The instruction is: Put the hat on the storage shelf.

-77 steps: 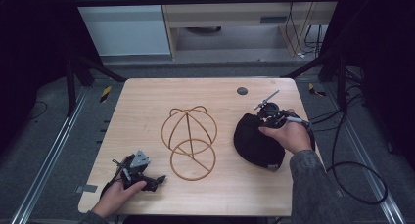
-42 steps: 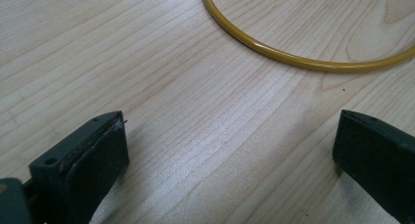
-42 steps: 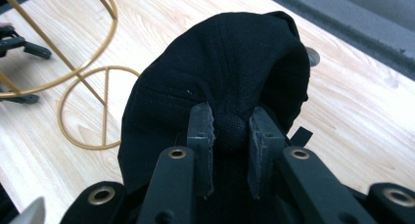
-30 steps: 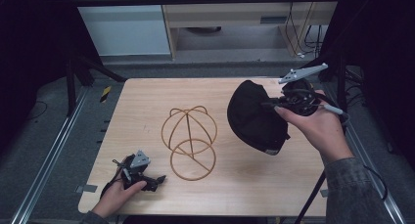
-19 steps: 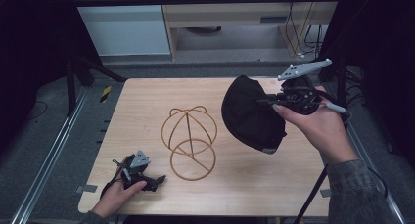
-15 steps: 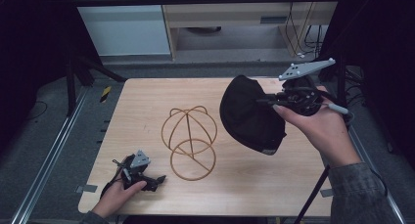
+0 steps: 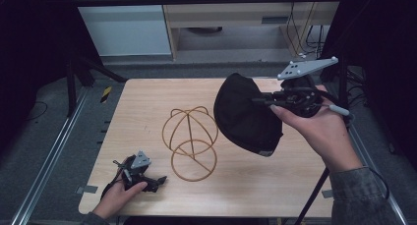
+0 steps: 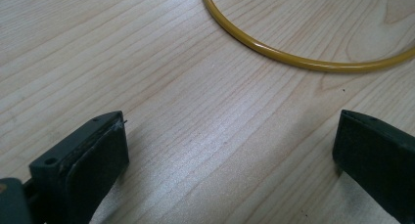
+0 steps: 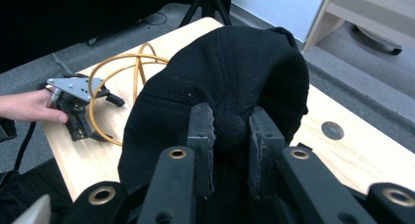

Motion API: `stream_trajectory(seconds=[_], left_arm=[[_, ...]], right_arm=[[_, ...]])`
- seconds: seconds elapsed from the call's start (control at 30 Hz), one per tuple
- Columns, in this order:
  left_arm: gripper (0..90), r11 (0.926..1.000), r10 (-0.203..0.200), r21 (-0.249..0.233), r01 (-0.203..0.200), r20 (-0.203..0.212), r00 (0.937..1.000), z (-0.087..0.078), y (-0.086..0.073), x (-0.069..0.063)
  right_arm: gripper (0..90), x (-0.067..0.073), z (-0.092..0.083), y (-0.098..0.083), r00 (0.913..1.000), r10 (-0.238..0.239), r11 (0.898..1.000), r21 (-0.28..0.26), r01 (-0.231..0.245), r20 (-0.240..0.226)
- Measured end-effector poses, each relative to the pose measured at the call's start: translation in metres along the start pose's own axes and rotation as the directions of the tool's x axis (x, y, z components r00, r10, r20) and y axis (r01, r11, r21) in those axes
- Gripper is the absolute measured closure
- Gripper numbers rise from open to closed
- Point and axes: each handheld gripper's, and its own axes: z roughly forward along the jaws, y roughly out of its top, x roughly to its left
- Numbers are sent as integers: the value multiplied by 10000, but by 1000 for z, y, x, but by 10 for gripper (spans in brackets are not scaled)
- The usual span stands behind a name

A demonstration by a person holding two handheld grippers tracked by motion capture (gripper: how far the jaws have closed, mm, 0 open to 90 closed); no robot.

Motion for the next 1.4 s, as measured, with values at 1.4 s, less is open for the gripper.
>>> stream_trajectory(seconds=[1.4], left_arm=[[0,10000,0,-9,0,-10,10000,0,0,0]], right_arm=[[753,50,55,65,9883,-486,9987,-245,456,-1448]])
